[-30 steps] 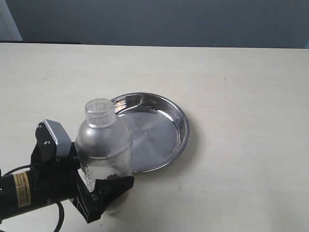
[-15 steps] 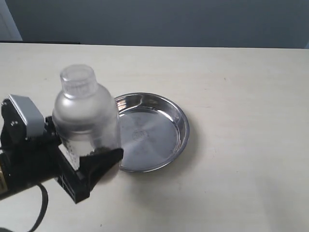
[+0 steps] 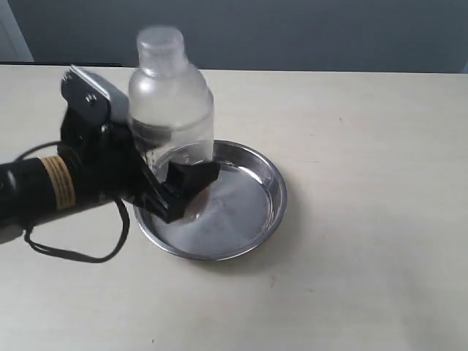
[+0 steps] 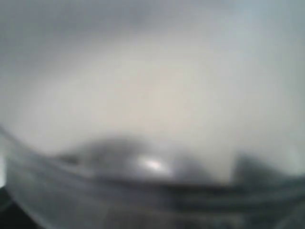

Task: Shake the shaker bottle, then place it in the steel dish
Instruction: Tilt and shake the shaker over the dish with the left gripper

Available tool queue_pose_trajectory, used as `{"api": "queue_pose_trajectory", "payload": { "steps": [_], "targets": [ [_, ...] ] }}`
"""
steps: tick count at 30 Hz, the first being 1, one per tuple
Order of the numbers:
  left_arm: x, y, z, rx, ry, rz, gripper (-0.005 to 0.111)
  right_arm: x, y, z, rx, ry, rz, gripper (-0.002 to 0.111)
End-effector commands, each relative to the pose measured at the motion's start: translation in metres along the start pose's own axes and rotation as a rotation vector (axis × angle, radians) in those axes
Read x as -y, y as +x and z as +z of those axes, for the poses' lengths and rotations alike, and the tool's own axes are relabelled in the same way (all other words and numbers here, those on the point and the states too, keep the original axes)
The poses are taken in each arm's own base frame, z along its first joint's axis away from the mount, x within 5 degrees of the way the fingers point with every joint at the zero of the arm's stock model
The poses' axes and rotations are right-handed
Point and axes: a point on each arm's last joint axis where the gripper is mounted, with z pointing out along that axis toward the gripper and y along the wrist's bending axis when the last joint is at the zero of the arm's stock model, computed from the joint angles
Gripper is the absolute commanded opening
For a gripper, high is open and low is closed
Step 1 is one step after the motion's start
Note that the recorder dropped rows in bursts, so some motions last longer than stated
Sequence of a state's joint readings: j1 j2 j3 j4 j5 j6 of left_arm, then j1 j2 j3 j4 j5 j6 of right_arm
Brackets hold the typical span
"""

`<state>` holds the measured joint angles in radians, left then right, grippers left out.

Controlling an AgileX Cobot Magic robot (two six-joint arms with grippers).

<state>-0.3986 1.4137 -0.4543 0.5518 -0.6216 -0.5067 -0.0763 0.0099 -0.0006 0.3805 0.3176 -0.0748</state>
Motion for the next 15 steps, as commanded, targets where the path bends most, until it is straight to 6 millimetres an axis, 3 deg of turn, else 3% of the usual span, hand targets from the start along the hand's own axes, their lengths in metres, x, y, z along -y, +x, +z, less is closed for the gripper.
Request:
{"api": "queue_pose_trajectory", "payload": {
  "steps": [1, 4, 6, 8, 10, 11, 13, 15],
  "targets": [
    [0.013, -0.029, -0.002, 0.196, 0.140, 0.002, 0.000, 0.000, -0.001, 0.000, 0.016, 0.003, -0.004, -0.001],
    [0.022, -0.088, -0.024, 0.344, 0.124, 0.124, 0.000, 0.000, -0.001, 0.000, 0.016, 0.003, -0.004, -0.001],
    [0.017, -0.100, -0.027, 0.323, 0.052, 0.127, 0.000, 0.000, -0.001, 0.000, 0.016, 0.003, -0.004, -0.001],
    [0.008, -0.073, -0.013, 0.181, 0.006, 0.066, 0.000, 0.000, -0.001, 0.000, 0.016, 0.003, -0.004, -0.001],
    [-0.002, -0.026, 0.008, 0.029, -0.006, -0.036, 0.000, 0.000, -0.001, 0.000, 0.016, 0.003, -0.004, -0.001],
    [-0.002, -0.015, 0.015, 0.014, 0.021, -0.076, 0.000, 0.000, -0.001, 0.000, 0.016, 0.003, -0.004, -0.001],
    [0.007, -0.016, 0.016, 0.075, 0.128, -0.065, 0.000, 0.000, -0.001, 0.000, 0.016, 0.003, -0.004, -0.001],
    [0.015, -0.041, 0.007, 0.203, 0.191, -0.036, 0.000, 0.000, -0.001, 0.000, 0.016, 0.003, -0.004, -0.001]
  ]
}}
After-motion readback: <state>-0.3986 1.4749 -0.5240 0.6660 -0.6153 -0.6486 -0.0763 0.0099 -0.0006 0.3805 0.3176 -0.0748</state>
